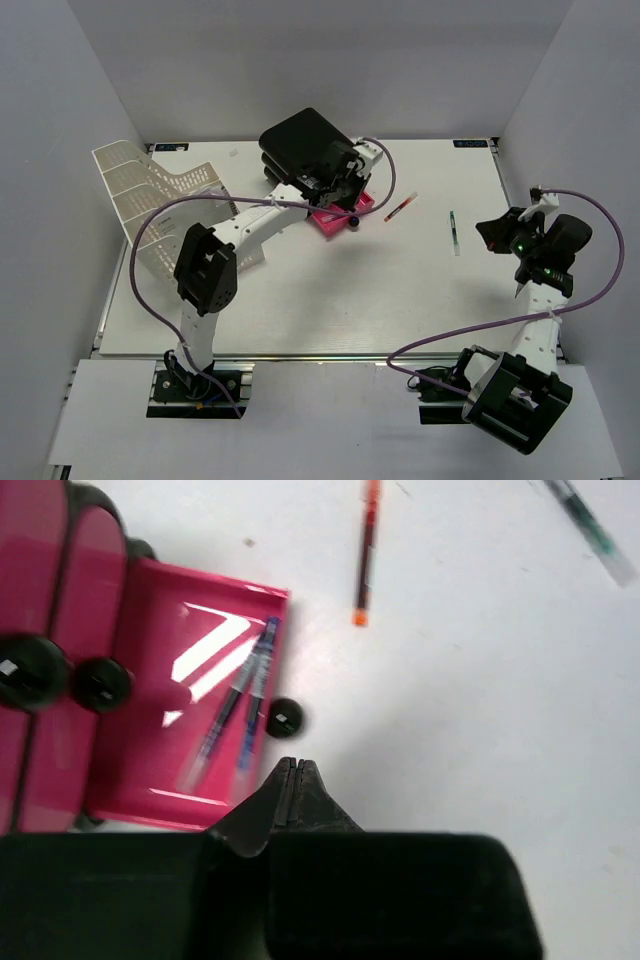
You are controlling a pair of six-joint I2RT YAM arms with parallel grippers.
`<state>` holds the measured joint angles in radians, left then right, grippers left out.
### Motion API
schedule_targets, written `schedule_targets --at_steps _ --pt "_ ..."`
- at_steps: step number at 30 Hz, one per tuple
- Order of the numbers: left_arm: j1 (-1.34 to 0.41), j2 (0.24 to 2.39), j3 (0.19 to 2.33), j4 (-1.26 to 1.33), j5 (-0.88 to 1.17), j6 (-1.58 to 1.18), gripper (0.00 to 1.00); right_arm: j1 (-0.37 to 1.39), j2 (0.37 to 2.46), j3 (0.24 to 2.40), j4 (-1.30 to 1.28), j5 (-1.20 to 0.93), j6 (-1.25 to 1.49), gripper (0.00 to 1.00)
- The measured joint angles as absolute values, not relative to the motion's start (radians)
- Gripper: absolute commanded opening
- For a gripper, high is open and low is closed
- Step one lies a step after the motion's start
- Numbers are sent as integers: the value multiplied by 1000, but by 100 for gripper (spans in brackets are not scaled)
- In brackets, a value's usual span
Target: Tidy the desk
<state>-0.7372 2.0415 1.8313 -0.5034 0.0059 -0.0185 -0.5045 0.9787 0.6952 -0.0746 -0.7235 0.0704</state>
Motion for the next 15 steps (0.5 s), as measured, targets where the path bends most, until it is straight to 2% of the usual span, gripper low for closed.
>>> schedule_targets --at_steps 5,12,14,15 --pt "-770 2005 1729 -523 9 -80 9 -505 979 689 -71 -771 39 0" --pt "-813 2009 1604 -564 -141 -97 7 -505 982 689 -64 -775 21 0" --pt "-816 1993 1569 -558 -154 -102 4 -504 990 689 -62 -775 19 6" --pt "-816 1976 1544 -549 -154 -106 4 -504 997 689 -63 -775 13 15"
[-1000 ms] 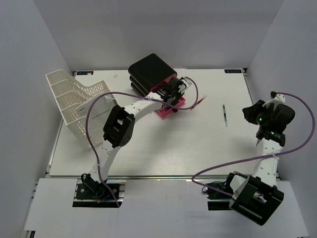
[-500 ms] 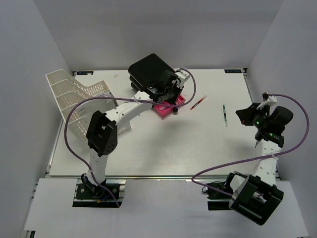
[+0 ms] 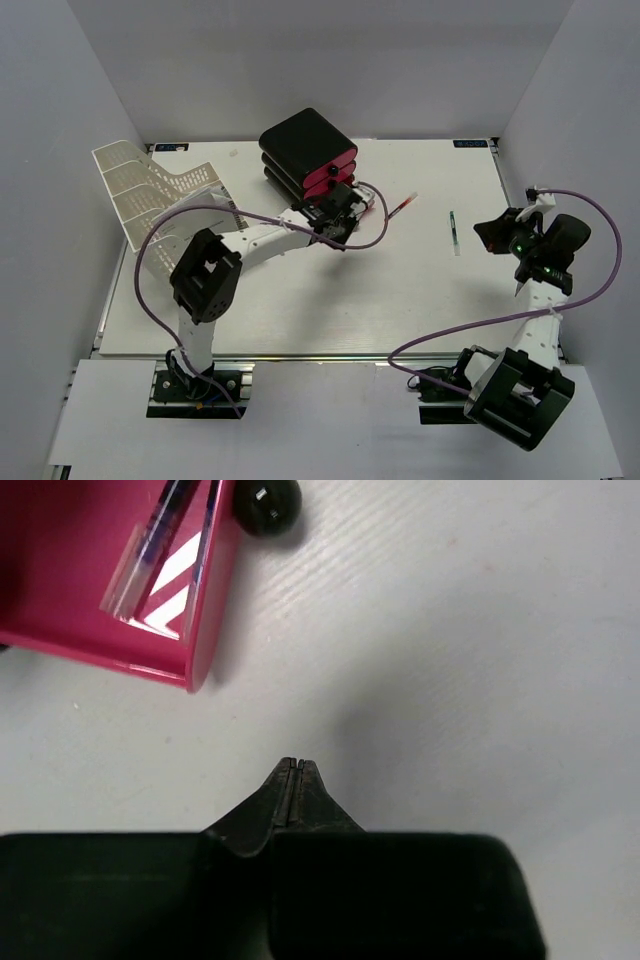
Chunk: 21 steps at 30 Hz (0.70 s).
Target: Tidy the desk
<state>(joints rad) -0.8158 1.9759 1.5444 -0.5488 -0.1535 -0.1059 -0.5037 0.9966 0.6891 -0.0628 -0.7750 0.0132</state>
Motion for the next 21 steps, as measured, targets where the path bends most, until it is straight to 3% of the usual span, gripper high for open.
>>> schedule_targets --at_steps 2,3,4,5,6,8,11,14,17,21 --pt "-811 1908 1463 -517 -131 -112 5 -495 1018 692 -69 -773 -4 24" --pt "-806 1855 1414 -514 -115 -117 9 -489 1033 699 -81 -764 -17 33" --pt "-801 1789 1351 -482 -100 -122 18 -480 1052 710 -99 -751 -26 37" --pt "-793 1710 1282 -455 -84 -127 45 -466 1077 730 -120 -733 -38 41" --pt "-787 1634 1222 -432 -74 -130 59 -447 1108 756 -138 -707 -47 49" --pt "-773 1464 1104 -368 -53 -155 77 -405 1172 815 -173 -645 -66 56" --pt "-748 1292 1011 -300 -25 -174 83 -342 1294 941 -246 -532 -102 71" --pt "-729 1238 968 -253 -10 -166 83 -297 1425 1085 -315 -421 -141 71" --pt "-714 1223 935 -254 -21 -146 83 -259 1548 1213 -384 -316 -175 53" --pt "-707 1158 890 -259 -58 -125 77 -208 1671 1296 -450 -218 -207 41"
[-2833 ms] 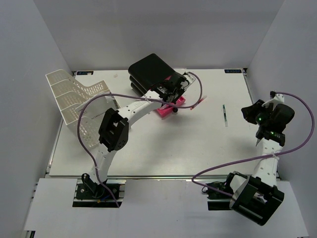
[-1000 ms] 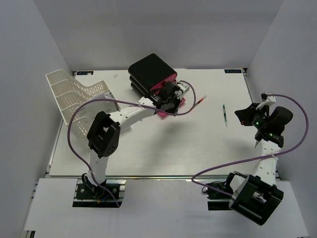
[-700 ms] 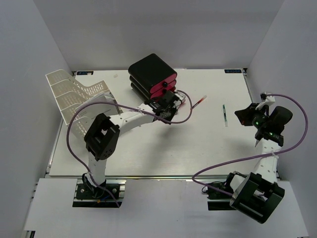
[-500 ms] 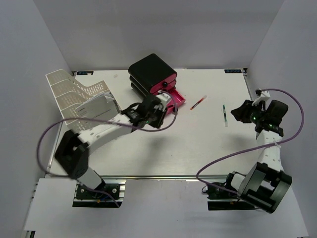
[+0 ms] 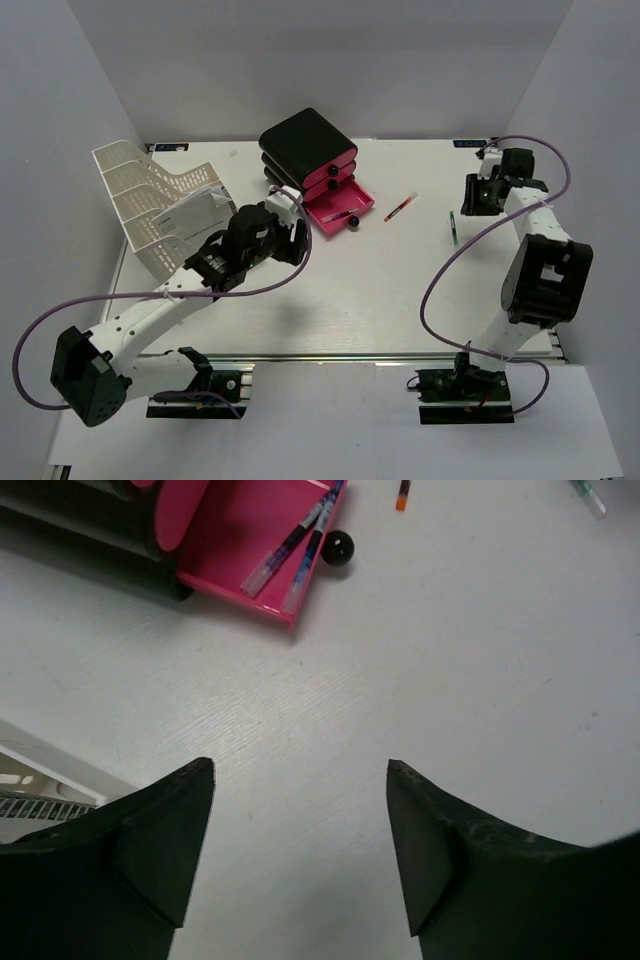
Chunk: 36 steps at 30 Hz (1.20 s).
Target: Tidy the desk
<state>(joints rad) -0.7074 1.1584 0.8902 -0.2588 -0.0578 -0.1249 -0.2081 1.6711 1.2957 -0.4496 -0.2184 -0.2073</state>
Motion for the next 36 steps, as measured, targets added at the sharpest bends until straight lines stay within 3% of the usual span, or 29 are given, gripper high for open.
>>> schedule_targets --at_steps 2,6,16,26,32,36 --pt "-705 1130 890 -254 -64 -119 72 -176 1722 1314 -480 -180 -218 35" --pt "-704 1099 890 -250 -70 -108 63 -109 1836 1360 -538 -112 -232 36" --pt "-704 1094 890 -250 -87 -94 64 -47 1940 1418 -580 54 -243 45" --pt "-704 1108 890 -251 -93 -93 64 -47 1979 1417 -577 86 -249 43" --pt "-704 1110 890 -251 -94 -92 64 -47 2009 1423 -577 70 -253 38" --pt "-704 1110 890 -251 -95 -90 64 -49 2018 1432 -579 55 -258 22"
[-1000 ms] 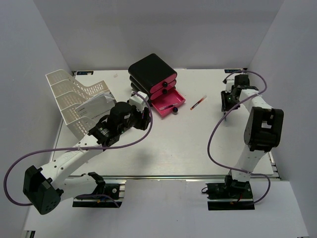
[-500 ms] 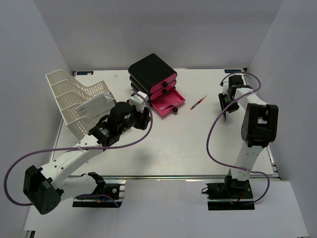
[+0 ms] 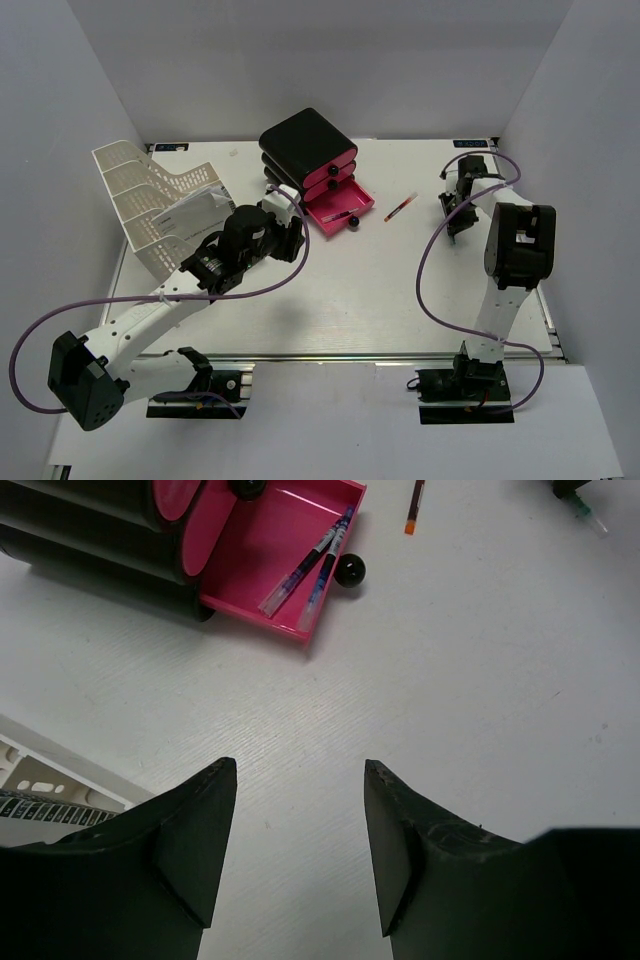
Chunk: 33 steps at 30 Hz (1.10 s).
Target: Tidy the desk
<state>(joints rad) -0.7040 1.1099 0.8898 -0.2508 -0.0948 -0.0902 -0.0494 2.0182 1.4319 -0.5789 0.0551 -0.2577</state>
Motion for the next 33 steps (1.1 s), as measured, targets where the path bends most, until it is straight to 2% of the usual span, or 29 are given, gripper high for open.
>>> schedule_targets --at_steps 4,5,7,14,19,25,33 --pt "-704 1110 890 -251 -96 -89 63 -52 2024 1440 -580 42 -265 14" --pt "-704 1110 890 -251 -97 -89 63 -53 2025 1441 -580 39 -266 3" --pt "-704 1110 890 -251 -97 -89 63 -55 2025 1443 -582 33 -270 0" --pt "-704 1110 890 -251 -98 -87 62 -36 2006 1441 -604 -105 -381 0" --pt "-704 1110 890 -251 -98 -86 62 131 1882 1408 -627 -189 -554 0" --pt "-704 1110 890 -251 -128 -77 62 386 1756 1391 -550 -179 -719 0" --pt "-704 1098 868 -246 -188 -64 61 481 1763 1391 -397 -87 -988 0"
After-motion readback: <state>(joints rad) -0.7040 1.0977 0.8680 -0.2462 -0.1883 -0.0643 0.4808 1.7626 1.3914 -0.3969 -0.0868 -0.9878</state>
